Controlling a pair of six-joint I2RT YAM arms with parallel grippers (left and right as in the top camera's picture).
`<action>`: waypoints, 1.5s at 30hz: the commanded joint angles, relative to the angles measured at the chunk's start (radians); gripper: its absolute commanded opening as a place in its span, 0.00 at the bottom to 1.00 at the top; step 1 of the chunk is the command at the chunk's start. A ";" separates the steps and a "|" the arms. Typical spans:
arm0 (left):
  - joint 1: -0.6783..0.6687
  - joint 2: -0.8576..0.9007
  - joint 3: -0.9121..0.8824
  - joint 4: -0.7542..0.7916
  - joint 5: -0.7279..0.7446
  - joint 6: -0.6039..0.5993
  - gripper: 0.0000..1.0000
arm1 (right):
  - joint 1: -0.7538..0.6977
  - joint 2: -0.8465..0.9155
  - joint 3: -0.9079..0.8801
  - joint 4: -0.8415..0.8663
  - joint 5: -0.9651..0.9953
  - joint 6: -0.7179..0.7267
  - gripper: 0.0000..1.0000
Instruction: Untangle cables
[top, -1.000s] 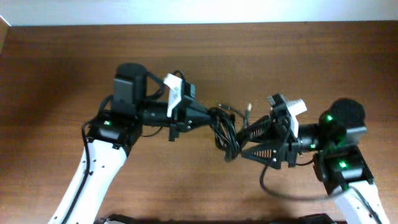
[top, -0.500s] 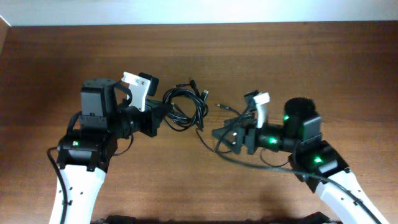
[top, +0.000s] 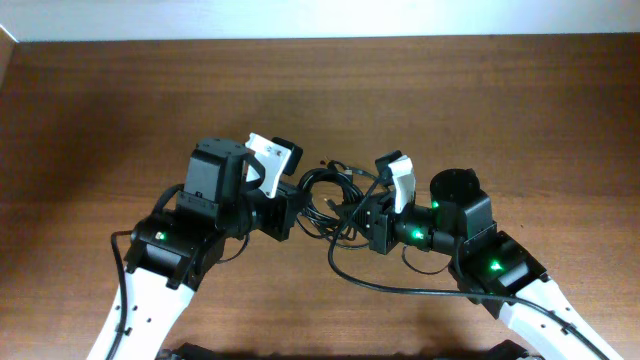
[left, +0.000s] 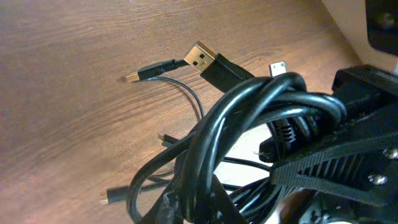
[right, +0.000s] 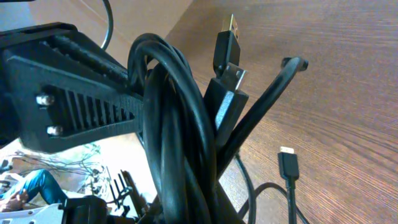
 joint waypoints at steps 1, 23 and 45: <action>-0.002 -0.016 0.008 -0.014 -0.014 0.161 0.99 | 0.006 -0.011 0.008 0.005 -0.025 -0.011 0.04; 0.000 -0.001 0.008 -0.092 -0.415 0.065 0.00 | 0.005 -0.011 0.008 -0.132 -0.001 0.040 0.84; -0.068 -0.001 0.008 0.006 -0.055 -0.245 0.00 | 0.005 0.027 0.008 0.012 -0.104 0.005 0.45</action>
